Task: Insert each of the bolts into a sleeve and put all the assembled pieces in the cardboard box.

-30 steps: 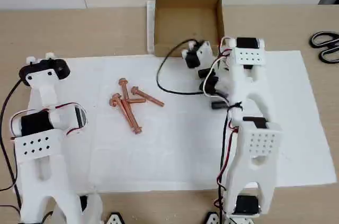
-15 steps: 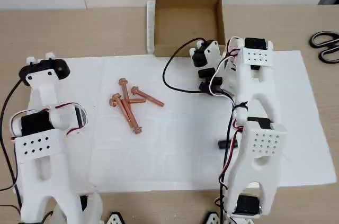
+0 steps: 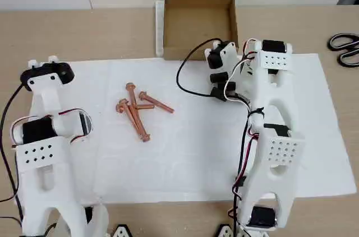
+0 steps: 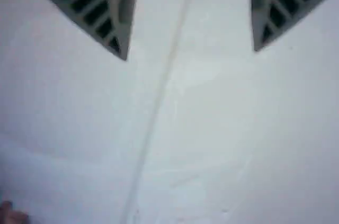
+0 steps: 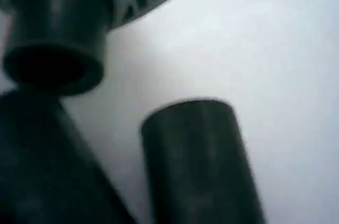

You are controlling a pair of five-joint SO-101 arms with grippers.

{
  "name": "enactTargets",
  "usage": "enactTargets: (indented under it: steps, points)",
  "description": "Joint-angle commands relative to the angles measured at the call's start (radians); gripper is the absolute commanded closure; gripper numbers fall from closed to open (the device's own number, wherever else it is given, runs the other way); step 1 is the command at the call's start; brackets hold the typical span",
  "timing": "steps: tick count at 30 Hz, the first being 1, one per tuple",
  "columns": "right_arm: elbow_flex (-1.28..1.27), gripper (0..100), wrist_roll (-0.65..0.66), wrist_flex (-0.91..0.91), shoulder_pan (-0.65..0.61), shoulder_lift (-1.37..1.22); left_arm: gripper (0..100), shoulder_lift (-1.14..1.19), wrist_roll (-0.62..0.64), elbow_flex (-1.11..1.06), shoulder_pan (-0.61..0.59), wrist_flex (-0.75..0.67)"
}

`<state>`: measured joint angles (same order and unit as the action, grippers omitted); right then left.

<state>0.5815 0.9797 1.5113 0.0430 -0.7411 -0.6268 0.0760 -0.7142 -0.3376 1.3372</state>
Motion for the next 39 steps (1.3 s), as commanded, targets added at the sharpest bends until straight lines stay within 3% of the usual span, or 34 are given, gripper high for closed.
enactTargets:
  steps: [1, 20, 39]
  points:
    - [0.012, 96.8, -0.055, 0.008, 0.008, 0.015, 85, -0.005, 0.008, 0.002, -0.002, -0.018]
    - [0.012, 96.8, -0.276, 0.114, -0.005, 0.180, 85, -0.005, 0.008, 0.002, -0.002, -0.018]
    - [-0.129, 96.8, -0.773, 0.225, -0.030, 0.205, 85, -0.003, 0.005, -0.041, -0.002, -0.041]
